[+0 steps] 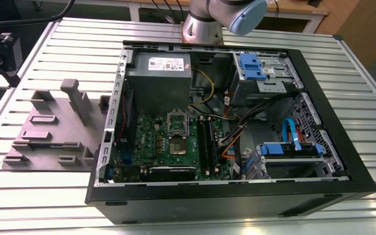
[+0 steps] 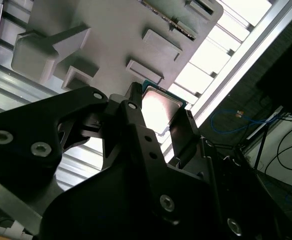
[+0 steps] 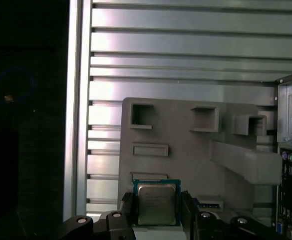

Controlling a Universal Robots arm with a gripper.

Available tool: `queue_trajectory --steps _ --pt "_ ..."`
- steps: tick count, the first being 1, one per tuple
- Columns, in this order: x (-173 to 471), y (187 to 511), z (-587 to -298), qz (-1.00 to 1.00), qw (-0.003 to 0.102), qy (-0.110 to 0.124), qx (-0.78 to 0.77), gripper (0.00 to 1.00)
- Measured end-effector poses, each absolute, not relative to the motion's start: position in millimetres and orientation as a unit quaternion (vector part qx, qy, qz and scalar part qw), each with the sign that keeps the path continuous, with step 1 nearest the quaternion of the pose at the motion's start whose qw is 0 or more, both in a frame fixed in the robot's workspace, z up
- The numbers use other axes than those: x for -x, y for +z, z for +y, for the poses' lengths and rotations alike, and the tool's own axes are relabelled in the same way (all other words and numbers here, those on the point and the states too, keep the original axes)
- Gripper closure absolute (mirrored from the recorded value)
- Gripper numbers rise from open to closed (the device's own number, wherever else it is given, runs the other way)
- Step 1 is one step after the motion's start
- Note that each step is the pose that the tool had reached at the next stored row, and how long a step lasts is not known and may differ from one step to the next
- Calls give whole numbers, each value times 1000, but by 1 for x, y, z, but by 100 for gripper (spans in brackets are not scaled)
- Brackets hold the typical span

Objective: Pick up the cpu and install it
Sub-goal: 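Pick up the cpu and move it towards the insertion slot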

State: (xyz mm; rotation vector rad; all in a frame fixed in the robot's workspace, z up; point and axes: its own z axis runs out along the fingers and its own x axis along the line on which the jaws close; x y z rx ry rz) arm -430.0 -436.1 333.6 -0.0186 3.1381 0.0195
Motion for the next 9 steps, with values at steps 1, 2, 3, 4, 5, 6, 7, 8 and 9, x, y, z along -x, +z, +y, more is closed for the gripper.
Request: queue_trajectory --steps 1,2,3,4,5,6,7,8,9 --pt "430 333 -436 1000 2 6 6 53" --pt "429 334 -436 1000 2 6 6 53" --pt "429 334 -436 1000 2 6 6 53" --pt "428 334 -436 1000 2 6 6 53" --pt "428 334 -436 1000 2 6 6 53" --pt "428 334 -436 1000 2 6 6 53" --pt "428 334 -436 1000 2 6 6 53" --pt "427 337 -436 1000 2 6 6 53" --pt "427 338 -436 1000 2 6 6 53"
